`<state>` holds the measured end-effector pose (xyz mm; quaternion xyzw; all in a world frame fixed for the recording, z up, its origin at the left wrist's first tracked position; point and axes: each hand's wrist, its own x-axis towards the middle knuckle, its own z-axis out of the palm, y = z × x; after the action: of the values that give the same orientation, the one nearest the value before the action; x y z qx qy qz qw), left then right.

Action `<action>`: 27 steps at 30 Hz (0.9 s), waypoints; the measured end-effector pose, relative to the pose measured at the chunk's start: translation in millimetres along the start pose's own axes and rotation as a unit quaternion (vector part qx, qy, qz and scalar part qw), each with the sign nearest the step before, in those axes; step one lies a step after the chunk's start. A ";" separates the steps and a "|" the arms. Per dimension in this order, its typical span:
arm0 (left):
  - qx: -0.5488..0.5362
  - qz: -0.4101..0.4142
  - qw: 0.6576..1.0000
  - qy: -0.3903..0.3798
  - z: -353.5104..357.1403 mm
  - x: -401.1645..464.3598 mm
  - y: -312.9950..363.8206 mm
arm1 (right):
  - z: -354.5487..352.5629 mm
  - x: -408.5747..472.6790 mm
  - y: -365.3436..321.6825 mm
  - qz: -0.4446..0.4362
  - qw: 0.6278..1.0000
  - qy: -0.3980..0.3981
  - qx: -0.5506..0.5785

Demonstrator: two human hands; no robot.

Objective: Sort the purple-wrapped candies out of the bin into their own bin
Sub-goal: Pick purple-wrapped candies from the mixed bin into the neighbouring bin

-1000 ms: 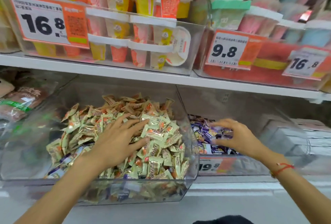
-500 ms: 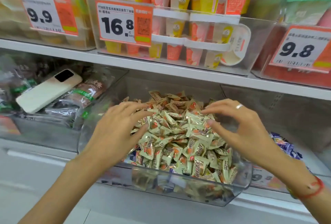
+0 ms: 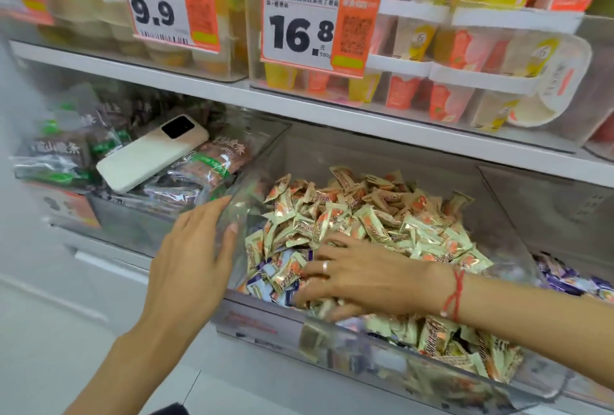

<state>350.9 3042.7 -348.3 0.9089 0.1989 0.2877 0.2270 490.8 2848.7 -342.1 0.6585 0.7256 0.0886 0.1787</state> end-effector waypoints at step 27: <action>-0.015 0.327 0.889 -0.320 39.7 29.8 54.1 | -22.5 -53.9 -15.6 0.100 0.955 -0.077 0.268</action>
<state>410.2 3001.3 -335.9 0.9618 -0.1972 0.0420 0.1851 471.6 2796.1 -319.4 0.7560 0.6375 -0.1429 0.0407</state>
